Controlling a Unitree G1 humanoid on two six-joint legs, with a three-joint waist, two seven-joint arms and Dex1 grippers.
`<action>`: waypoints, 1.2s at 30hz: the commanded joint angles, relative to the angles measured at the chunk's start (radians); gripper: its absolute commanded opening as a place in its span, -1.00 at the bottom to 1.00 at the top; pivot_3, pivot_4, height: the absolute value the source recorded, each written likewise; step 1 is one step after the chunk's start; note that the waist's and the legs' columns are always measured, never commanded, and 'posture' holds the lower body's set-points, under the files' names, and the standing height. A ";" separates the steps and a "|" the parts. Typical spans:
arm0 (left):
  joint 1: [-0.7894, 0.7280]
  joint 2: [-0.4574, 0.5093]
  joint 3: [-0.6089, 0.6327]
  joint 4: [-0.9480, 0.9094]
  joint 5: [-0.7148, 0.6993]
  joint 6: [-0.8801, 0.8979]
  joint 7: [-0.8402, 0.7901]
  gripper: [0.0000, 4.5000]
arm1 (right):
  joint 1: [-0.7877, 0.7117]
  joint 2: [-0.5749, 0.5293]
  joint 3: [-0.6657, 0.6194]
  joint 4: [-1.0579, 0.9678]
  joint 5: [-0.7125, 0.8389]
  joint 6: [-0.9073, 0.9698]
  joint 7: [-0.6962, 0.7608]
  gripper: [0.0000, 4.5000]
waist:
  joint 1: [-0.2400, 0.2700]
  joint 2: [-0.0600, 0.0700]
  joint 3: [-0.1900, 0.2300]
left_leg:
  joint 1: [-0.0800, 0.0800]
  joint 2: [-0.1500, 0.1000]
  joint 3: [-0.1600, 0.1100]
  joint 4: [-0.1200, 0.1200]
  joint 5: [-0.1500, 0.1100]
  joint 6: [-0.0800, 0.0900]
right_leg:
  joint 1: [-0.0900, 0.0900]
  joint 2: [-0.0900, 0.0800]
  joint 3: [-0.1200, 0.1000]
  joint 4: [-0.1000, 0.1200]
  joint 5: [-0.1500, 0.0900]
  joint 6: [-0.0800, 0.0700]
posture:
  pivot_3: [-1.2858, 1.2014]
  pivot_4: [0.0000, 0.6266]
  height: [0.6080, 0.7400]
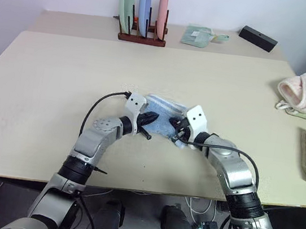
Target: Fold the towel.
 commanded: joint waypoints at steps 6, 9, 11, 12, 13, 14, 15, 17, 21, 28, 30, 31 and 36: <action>0.051 0.011 0.074 -0.028 -0.027 -0.046 -0.006 -0.96 | 0.035 -0.032 -0.039 -0.042 -0.010 -0.052 0.017 -1.00 | -0.001 0.001 -0.001 | 0.000 0.000 0.000 0.000 0.000 0.000 | 0.000 0.000 0.000 0.001 0.000 0.000 | 0.03 -0.52 1.00; 0.056 0.037 0.155 -0.097 -0.083 -0.035 -0.012 -1.00 | 0.036 -0.052 -0.124 -0.152 0.091 0.034 0.052 -0.68 | -0.001 0.001 0.000 | 0.000 0.000 0.000 0.000 0.000 0.000 | 0.000 0.000 0.000 0.001 0.000 0.000 | 0.03 -0.52 1.00; 0.073 0.083 0.192 -0.140 -0.107 -0.034 -0.043 -1.00 | 0.043 -0.071 -0.181 -0.213 0.152 0.116 0.057 -0.29 | -0.002 0.001 0.000 | -0.001 0.000 0.000 0.000 0.000 0.000 | -0.001 0.000 0.000 0.001 0.000 0.000 | 0.03 -0.52 1.00; 0.084 0.107 0.200 -0.158 -0.111 -0.035 -0.061 -1.00 | 0.048 -0.076 -0.203 -0.237 0.177 0.153 0.055 -0.07 | -0.002 0.001 0.000 | -0.001 0.000 0.000 0.000 0.000 0.000 | -0.002 0.000 0.000 0.001 0.000 0.000 | 0.03 -0.52 1.00; 0.096 0.131 0.206 -0.172 -0.114 -0.035 -0.079 -1.00 | 0.052 -0.080 -0.222 -0.257 0.200 0.189 0.051 0.17 | -0.001 0.001 0.000 | -0.001 0.000 0.000 0.000 0.000 0.000 | -0.002 0.000 0.000 0.001 0.000 0.000 | 0.03 -0.52 1.00; 0.113 0.165 0.213 -0.192 -0.122 -0.029 -0.107 -1.00 | 0.056 -0.078 -0.245 -0.280 0.230 0.246 0.040 0.39 | 0.000 0.001 0.000 | -0.001 0.000 0.000 0.000 0.000 0.000 | -0.002 0.000 0.000 0.001 0.000 0.000 | 0.03 -0.52 1.00; 0.129 0.193 0.219 -0.209 -0.131 -0.025 -0.134 -1.00 | 0.061 -0.077 -0.261 -0.301 0.256 0.299 0.033 0.61 | -0.001 0.001 0.000 | -0.001 0.000 0.000 -0.001 0.000 0.000 | -0.002 0.000 0.000 0.001 0.000 0.000 | 0.03 -0.52 1.00; 0.168 0.259 0.222 -0.254 -0.153 -0.016 -0.204 -1.00 | 0.069 -0.070 -0.278 -0.332 0.297 0.398 0.010 0.97 | 0.000 0.001 0.000 | -0.001 0.000 0.000 -0.001 0.000 0.000 | -0.002 0.000 0.000 0.001 0.000 0.000 | 0.03 -0.52 1.00; 0.233 0.333 0.205 -0.341 -0.187 0.003 -0.288 -1.00 | 0.037 0.017 -0.337 -0.301 0.356 0.548 -0.094 0.97 | 0.000 0.001 0.000 | -0.001 0.000 0.000 -0.001 0.000 0.000 | -0.002 0.000 0.000 0.001 0.000 0.000 | 0.03 -0.52 1.00; 0.283 0.340 0.192 -0.432 -0.200 0.039 -0.285 -1.00 | -0.034 0.128 -0.306 -0.184 0.360 0.578 -0.164 0.97 | -0.002 0.002 0.000 | -0.001 0.000 0.000 -0.001 0.000 0.000 | -0.002 0.000 0.000 0.001 0.000 -0.001 | 0.03 -0.52 1.00; 0.285 0.329 0.192 -0.435 -0.196 0.040 -0.270 -1.00 | -0.056 0.159 -0.307 -0.164 0.376 0.588 -0.171 0.97 | -0.002 0.002 0.000 | -0.001 0.000 0.000 -0.001 0.000 0.000 | -0.003 0.000 0.000 0.002 0.000 0.000 | 0.03 -0.52 1.00; 0.286 0.325 0.191 -0.437 -0.194 0.039 -0.264 -1.00 | -0.066 0.175 -0.310 -0.159 0.387 0.593 -0.171 0.97 | -0.002 0.002 0.000 | -0.001 0.000 0.000 -0.001 0.000 0.000 | -0.003 0.000 0.000 0.002 0.000 0.000 | 0.03 -0.52 1.00; 0.302 0.315 0.186 -0.465 -0.190 0.041 -0.248 -1.00 | -0.084 0.213 -0.321 -0.142 0.413 0.595 -0.178 0.40 | -0.003 0.002 0.000 | -0.001 0.000 0.000 -0.001 0.000 0.000 | -0.003 0.000 0.000 0.002 0.000 0.000 | 0.03 -0.52 1.00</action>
